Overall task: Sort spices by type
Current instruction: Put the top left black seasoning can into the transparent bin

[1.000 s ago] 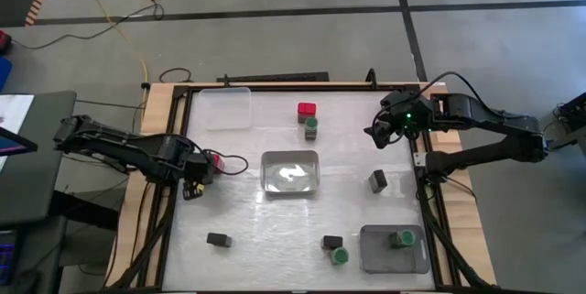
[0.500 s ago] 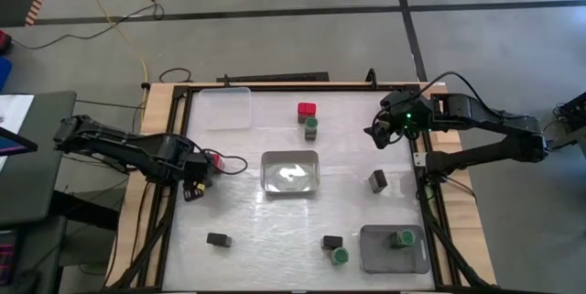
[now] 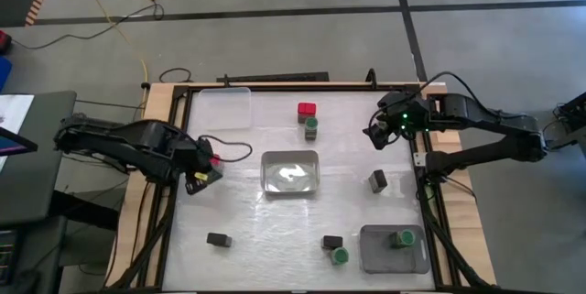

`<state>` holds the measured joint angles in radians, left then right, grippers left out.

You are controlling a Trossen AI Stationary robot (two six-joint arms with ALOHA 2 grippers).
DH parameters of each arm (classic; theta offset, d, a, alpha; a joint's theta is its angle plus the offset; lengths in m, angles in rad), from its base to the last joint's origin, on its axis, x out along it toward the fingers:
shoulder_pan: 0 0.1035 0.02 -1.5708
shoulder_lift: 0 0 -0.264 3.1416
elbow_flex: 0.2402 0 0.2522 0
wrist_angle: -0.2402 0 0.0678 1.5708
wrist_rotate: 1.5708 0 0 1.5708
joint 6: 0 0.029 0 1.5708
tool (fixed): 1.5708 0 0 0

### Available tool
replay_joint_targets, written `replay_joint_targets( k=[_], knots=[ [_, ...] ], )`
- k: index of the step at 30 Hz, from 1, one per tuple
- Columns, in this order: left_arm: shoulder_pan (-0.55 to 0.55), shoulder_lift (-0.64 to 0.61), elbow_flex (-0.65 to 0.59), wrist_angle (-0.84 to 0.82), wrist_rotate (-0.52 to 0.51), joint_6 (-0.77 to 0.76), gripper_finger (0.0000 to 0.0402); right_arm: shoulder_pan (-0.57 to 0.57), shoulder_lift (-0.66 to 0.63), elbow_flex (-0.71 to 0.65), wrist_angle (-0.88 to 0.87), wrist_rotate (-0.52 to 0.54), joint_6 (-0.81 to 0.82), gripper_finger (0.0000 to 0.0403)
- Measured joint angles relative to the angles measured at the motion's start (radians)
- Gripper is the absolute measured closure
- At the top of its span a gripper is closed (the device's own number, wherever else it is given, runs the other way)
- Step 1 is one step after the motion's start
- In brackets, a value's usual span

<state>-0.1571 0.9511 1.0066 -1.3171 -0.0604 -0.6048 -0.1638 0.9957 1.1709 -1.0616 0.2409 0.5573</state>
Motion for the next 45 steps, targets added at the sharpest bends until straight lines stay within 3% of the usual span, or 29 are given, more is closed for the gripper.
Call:
replay_joint_targets(
  k=[5,9,20,28,39,45],
  knots=[
    [0.053,0.0,0.116,-0.01,-0.111,0.056,0.0277,-0.003,0.049,0.0,-0.01,0.0,-0.069,0.0046],
    [0.174,0.027,0.175,-0.009,-0.146,0.167,0.0277,-0.003,0.087,0.0,-0.01,0.0,-0.094,0.0046],
    [0.62,0.253,0.291,0.01,-0.082,0.794,0.0273,0.0,0.123,0.0,-0.003,0.0,0.009,0.0046],
    [0.873,0.423,0.325,0.167,-0.026,1.144,0.0267,0.0,0.122,0.0,0.002,0.0,0.113,0.0046],
    [1.008,0.697,0.427,0.2,-0.023,1.4,0.0268,0.0,0.122,0.0,0.001,-0.001,0.203,0.0046],
    [1.051,0.785,0.44,0.225,0.006,1.486,0.0268,0.0,0.122,0.0,0.001,-0.001,0.227,0.0046]
  ],
)
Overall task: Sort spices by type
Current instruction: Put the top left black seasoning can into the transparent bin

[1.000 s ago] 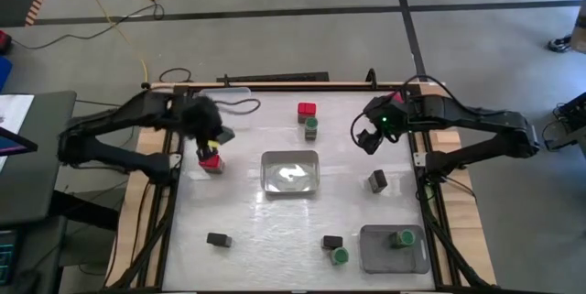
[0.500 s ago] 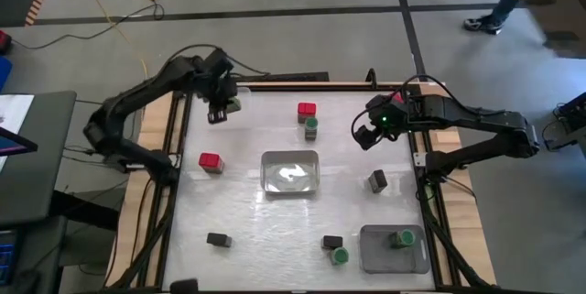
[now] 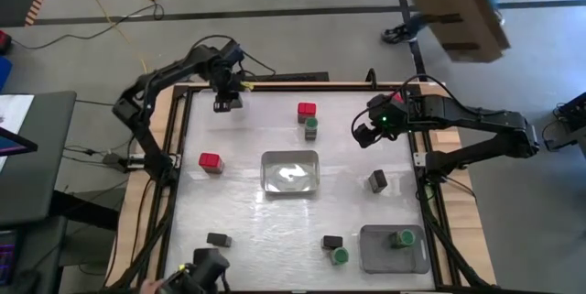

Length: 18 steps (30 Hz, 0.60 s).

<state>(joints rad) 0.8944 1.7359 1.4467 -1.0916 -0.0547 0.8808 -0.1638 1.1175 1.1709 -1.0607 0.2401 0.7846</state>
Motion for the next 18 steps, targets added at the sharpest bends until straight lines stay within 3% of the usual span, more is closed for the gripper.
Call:
replay_joint_targets(
  k=[8,18],
  knots=[
    [0.04,0.031,0.0,0.019,0.033,0.096,0.0267,0.0,0.0,0.0,0.0,0.0,0.015,0.0046],
    [0.04,0.05,0.0,0.057,0.078,0.108,0.0267,-0.001,0.0,0.0,0.0,0.0,0.038,0.0046]
  ],
)
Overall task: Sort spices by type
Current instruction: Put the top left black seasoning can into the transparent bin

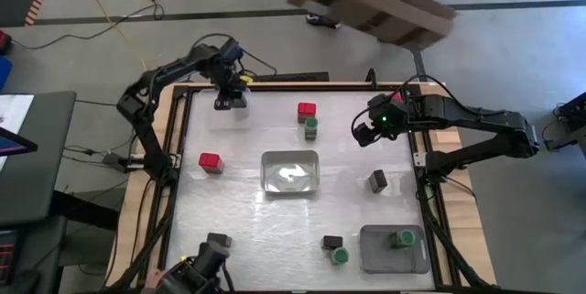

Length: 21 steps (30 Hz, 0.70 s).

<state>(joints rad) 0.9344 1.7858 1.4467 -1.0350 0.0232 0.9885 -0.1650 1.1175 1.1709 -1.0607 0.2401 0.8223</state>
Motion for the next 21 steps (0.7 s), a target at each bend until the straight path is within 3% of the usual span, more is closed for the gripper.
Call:
replay_joint_targets(
  k=[21],
  knots=[
    [0.011,0.032,-0.002,0.006,-0.035,-0.003,0.0262,0.0,0.0,0.0,0.0,0.0,0.0,0.0046]
  ],
)
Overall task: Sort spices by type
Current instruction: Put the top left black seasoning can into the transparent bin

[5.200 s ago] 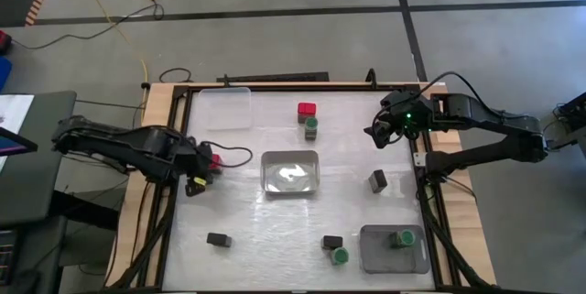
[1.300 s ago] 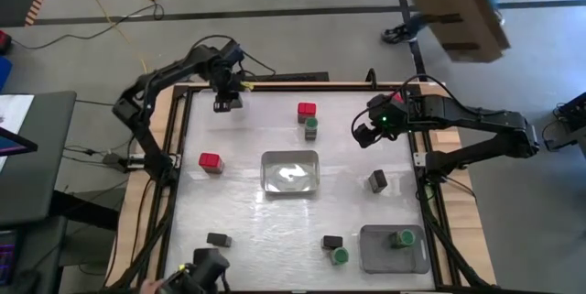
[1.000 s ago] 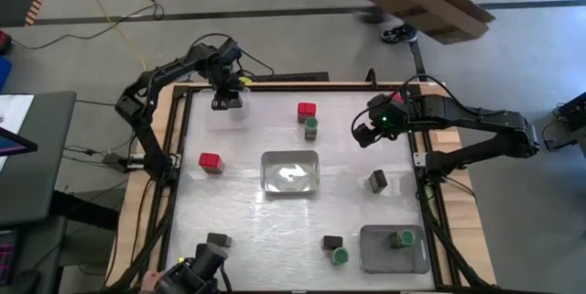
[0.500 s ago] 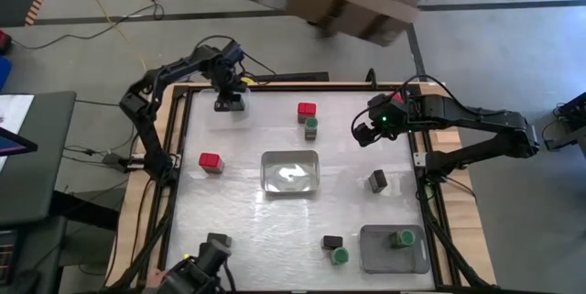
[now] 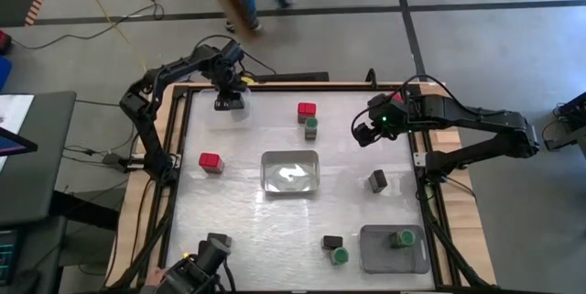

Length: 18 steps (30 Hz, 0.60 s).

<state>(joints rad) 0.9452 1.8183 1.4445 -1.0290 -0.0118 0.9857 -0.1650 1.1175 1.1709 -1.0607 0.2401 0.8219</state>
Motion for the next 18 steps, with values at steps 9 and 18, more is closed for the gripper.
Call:
replay_joint_targets(
  k=[9,18],
  knots=[
    [0.0,0.0,0.0,0.002,-0.008,-0.081,0.0252,0.0,0.0,0.0,0.0,0.0,0.0,0.0046],
    [-0.001,0.0,-0.001,0.008,-0.008,-0.079,0.0251,0.0,0.0,0.0,0.0,0.0,-0.001,0.0046]
  ],
)
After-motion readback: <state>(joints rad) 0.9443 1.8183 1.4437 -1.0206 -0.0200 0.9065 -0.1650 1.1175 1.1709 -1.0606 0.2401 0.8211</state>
